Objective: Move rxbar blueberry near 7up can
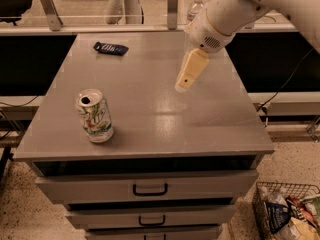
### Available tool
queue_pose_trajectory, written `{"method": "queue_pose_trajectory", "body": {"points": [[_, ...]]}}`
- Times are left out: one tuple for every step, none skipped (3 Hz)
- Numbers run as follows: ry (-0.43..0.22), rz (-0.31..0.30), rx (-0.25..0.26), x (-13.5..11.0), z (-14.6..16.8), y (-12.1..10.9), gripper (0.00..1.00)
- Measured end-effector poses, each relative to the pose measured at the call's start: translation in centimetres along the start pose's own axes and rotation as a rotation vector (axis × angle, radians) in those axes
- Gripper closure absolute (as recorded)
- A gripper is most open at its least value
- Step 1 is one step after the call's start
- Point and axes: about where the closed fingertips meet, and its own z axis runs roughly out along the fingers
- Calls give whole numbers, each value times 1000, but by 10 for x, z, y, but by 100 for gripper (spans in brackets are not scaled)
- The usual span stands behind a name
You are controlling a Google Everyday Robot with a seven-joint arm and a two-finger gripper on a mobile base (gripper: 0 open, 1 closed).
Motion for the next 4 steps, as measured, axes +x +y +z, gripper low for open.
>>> {"method": "queue_pose_trajectory", "body": {"points": [[-95, 28, 19, -28, 38, -23, 0], [-181, 78, 36, -54, 71, -43, 0], [-242, 138, 44, -77, 100, -54, 0], [-297, 211, 57, -97, 133, -72, 0]]}}
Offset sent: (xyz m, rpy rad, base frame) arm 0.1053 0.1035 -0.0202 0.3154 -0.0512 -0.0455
